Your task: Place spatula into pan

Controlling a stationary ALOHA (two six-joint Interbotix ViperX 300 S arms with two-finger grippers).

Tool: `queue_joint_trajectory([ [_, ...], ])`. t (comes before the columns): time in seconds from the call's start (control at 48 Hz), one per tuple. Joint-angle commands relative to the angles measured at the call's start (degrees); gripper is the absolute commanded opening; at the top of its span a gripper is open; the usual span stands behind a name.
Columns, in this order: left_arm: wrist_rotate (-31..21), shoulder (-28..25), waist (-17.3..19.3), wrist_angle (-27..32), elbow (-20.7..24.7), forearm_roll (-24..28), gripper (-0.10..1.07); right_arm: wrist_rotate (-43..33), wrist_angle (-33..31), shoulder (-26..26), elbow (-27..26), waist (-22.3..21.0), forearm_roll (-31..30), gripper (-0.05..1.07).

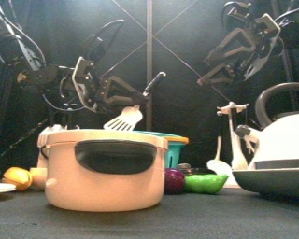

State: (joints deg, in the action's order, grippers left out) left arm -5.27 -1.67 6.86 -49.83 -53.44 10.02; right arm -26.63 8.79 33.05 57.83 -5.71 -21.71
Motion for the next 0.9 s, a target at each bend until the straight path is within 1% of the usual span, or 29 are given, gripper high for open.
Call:
queue_joint_trajectory([
  [0.0,0.0,1.1,0.2,-0.2,-0.2,-0.1,0.4,0.1,0.3,0.1,-0.9,0.1,0.0,1.02],
  [0.167,-0.1,2.6,0.6,-0.1,-3.0,-0.4,0.4,0.1,0.2,0.1,-0.7,0.2,0.0,1.02],
  [0.438,0.1,6.2,1.1,1.0,-8.2,-2.6,0.4,0.1,0.2,-0.8,-0.6,0.2,0.2,1.02],
  [0.562,0.0,6.0,1.6,1.4,-9.8,-2.9,0.4,0.2,0.3,-1.2,-0.8,0.4,0.2,1.02],
  [0.75,0.2,4.8,1.8,1.8,-10.6,-5.1,0.4,0.4,0.3,-2.1,-1.1,0.3,-0.1,1.02],
  [0.875,0.2,4.7,3.7,3.9,-11.4,-5.4,0.4,0.5,0.2,-2.7,-1.4,0.3,-0.3,1.02],
])
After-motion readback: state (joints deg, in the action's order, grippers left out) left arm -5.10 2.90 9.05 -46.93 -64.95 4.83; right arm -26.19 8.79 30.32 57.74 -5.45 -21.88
